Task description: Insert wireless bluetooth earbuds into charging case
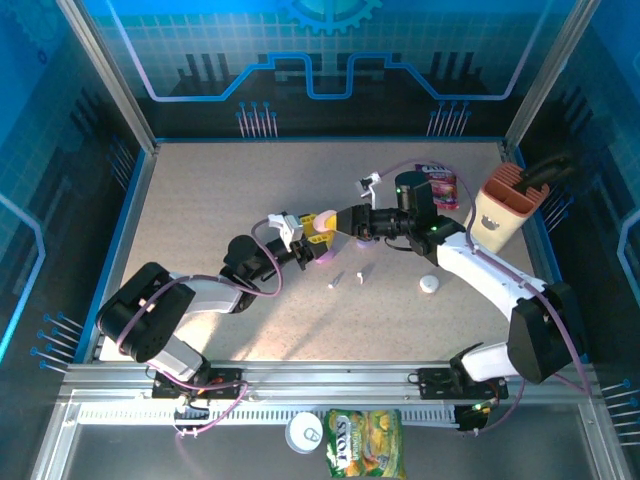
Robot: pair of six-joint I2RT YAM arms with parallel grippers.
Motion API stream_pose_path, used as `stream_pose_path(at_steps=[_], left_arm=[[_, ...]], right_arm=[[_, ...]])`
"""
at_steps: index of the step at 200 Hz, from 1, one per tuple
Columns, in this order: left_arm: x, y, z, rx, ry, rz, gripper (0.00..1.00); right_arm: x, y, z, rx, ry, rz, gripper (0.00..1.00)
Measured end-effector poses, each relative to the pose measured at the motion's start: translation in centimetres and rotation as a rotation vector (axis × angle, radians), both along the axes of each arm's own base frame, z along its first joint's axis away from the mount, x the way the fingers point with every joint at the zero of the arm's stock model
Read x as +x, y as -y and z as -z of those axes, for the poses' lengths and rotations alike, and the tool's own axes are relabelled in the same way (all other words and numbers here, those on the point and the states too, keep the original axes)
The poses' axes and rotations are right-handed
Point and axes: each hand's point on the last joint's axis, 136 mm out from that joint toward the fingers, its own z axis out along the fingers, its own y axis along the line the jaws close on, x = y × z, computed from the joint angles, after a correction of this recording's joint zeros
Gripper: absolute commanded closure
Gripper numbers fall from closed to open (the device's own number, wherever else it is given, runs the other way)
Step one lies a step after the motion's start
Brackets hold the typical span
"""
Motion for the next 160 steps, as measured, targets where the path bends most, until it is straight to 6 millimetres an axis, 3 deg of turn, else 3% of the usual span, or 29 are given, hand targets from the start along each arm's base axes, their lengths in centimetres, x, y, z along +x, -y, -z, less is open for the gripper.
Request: stream_pose_path(at_steps=[35,59,84,121,160], left_arm=[[-0.1,0.1,0.0,0.002,0.002,0.006,0.48],[-0.3,0.2,0.0,0.007,0.014,0.017,0.27],[-0.5,-0.1,-0.3,0.005,0.024,0.023,0.15],[-0.7,-1.2,0.6,0.040,0.009,0.001,0.01],[-1.6,-1.6,1.7,0.135,-0.035,0.005,0.01]], right_arm=[[0.0,0.1,0.2,0.002,0.007,0.003,0.82],[0.1,0.5,1.0,-0.010,-0.004,0.023,0.83],[1.0,1.8,1.8,-0.030,-0.004,0.078,0.84],[4.1,6.3,4.3,-0.087,-0.018,0.237,0.84],[7.5,13.0,9.3,-0.182,-0.095,0.436,0.84]])
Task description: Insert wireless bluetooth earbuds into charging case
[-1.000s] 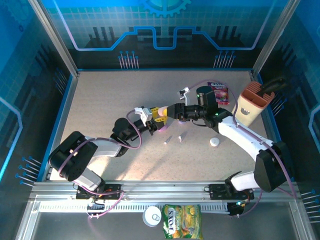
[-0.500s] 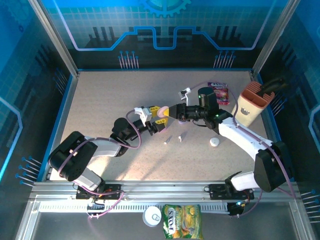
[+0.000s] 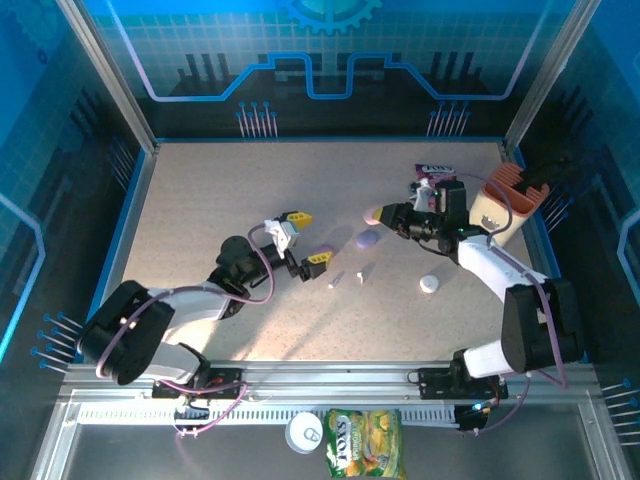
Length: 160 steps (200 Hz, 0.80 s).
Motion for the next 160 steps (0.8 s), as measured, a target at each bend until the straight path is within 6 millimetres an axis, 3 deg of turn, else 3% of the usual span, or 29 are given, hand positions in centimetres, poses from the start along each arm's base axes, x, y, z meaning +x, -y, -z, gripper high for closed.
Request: stream_pose_path(at_steps=[20,65,83,95,135,160], left_arm=[[-0.4,-0.2,0.6,0.050,-0.016,0.001,0.01],[-1.1,-0.1,3.0,0.135,-0.076,0.014,0.01],[-1.2,-0.1,3.5,0.149,-0.092,0.017,0.01],[-1.2,-0.1,3.7,0.152,-0.100,0.017,0.01],[-1.2,-0.2,4.2,0.163,-0.130,0.018,0.01],[-1.1,-0.1,4.8,0.174,-0.152,0.018,0.01]], right_arm=[[0.8,1.7,2.5,-0.066,-0.034,0.050,0.84],[1.2,2.7,7.9,-0.153,-0.135,0.080,0.82],[1.3,3.2,9.7,-0.193,-0.164,0.092,0.77],[1.3,3.5,10.6,-0.220,-0.174,0.099,0.69],[0.4,4.0,11.1,-0.378,-0.150,0.083,0.37],[-0.8,3.5,9.4,-0.484,-0.085,0.045,0.25]])
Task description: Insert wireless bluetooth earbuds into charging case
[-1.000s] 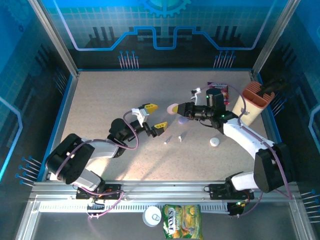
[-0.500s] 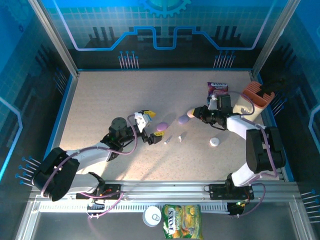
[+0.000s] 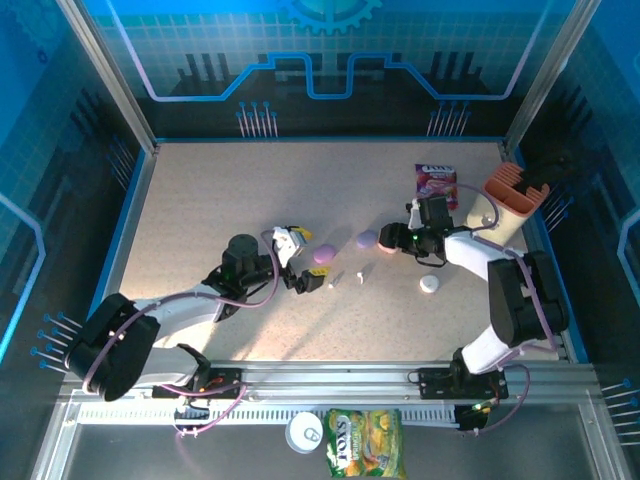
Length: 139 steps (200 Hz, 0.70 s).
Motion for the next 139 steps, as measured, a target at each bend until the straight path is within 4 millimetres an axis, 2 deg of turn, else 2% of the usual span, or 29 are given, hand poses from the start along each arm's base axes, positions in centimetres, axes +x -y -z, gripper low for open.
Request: stream_pose_path(at_steps=[36,49,65,85,114,139], left_arm=[[0.3,0.0,-0.1,0.002,-0.011,-0.011,0.01],[0.5,0.1,-0.2,0.003,-0.013,-0.013,0.01],[0.7,0.2,-0.5,0.003,-0.014,-0.012,0.01],[1.0,0.4,-0.6,0.003,-0.015,-0.012,0.01],[1.2,0.5,-0.2,0.000,-0.035,-0.015,0.01],[1.2,0.5,0.0,0.001,-0.041,-0.015,0.01]], right_arm=[[-1.8,0.9,-3.6,-0.151,0.091,-0.005,0.18],[-3.0,1.0,-4.8,-0.211,0.127,-0.002,0.13],[-4.7,1.4,-5.4,-0.262,0.148,0.007,0.09],[-6.6,2.8,-4.3,-0.303,0.119,0.046,0.07],[-9.3,4.4,-1.0,-0.353,0.006,0.073,0.07],[-10.0,5.1,0.3,-0.359,-0.053,0.091,0.07]])
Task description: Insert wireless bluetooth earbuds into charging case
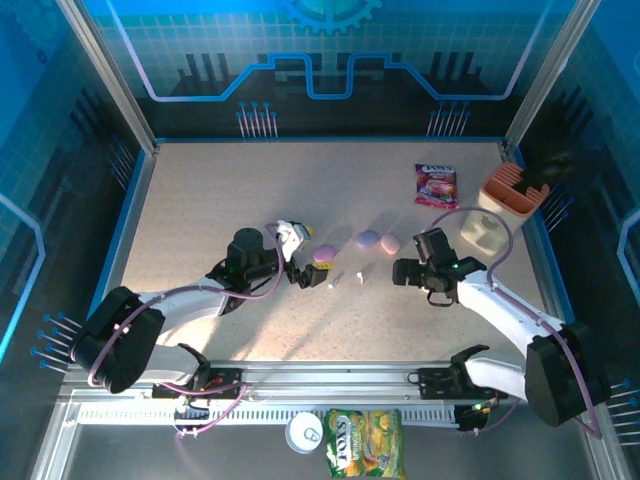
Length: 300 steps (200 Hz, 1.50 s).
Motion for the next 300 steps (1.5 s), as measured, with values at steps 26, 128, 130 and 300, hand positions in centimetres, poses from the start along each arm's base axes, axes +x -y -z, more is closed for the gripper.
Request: stream_pose_path(at_steps=[26,128,130,300], left_arm=[[0.0,0.0,0.0,0.000,-0.001,0.000,0.01],[0.2,0.1,0.5,-0.008,-0.025,-0.004,0.01],[0.2,0.1,0.5,-0.008,-0.026,-0.005,0.01],[0.5,0.3,2.1,0.007,-0.056,-0.005,0.01]], right_arm=[[-0.1,0.2,1.0,-0.003,-0.040,0.009,0.07],[1.0,2.8,2.5,-0.008,-0.083,0.129,0.08],[1.0,2.8,2.5,-0.006,-0.085,0.128,0.08],[-0.4,-1.1,3.8,0.052,-0.133,0.034,0.40]])
